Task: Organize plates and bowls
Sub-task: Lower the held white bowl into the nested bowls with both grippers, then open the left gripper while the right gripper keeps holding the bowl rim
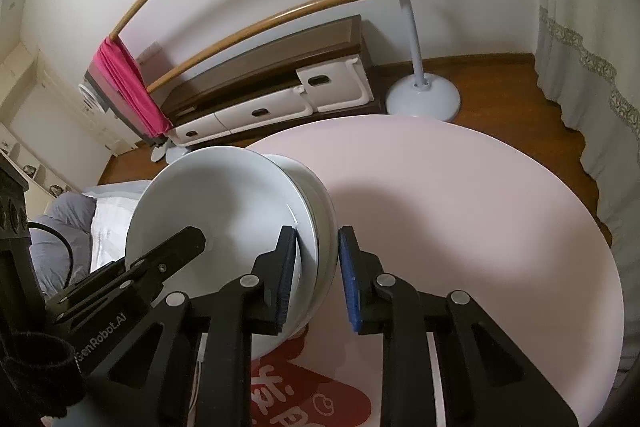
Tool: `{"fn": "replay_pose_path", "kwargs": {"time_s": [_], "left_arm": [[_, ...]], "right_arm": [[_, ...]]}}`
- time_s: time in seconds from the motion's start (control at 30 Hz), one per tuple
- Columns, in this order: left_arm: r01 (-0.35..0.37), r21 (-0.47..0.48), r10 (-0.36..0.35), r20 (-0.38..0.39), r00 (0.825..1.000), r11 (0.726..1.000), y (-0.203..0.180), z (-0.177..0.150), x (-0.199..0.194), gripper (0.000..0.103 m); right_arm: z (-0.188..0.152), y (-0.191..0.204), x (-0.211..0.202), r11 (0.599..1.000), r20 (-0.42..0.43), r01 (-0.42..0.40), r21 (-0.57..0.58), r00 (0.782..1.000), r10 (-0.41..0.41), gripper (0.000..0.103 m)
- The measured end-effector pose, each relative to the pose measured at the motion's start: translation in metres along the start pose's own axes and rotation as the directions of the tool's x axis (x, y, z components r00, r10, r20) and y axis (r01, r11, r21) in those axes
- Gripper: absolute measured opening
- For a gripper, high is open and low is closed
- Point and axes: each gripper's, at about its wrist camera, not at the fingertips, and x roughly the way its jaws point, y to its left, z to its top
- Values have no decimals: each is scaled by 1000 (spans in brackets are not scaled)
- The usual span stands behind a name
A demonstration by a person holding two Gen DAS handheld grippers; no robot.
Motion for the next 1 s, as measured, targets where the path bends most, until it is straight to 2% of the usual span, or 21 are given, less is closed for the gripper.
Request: {"fn": "replay_pose_path", "kwargs": {"time_s": [0.37,0.83,1.0], "left_arm": [[31,-21,-31,-26,999,999,10,6,2,20],[29,-15,-30,-48,998,999,9,16,-3,24],[40,-18,-41,-52,998,999,12,18,-3,26]], "right_arm": [[0,3,3,1000,1,17,-5,1000,-17,22],[2,8,4,998,8,49,-27,999,-48,22],[3,0,4,1000,2,5,25,1000,-5,20]]}}
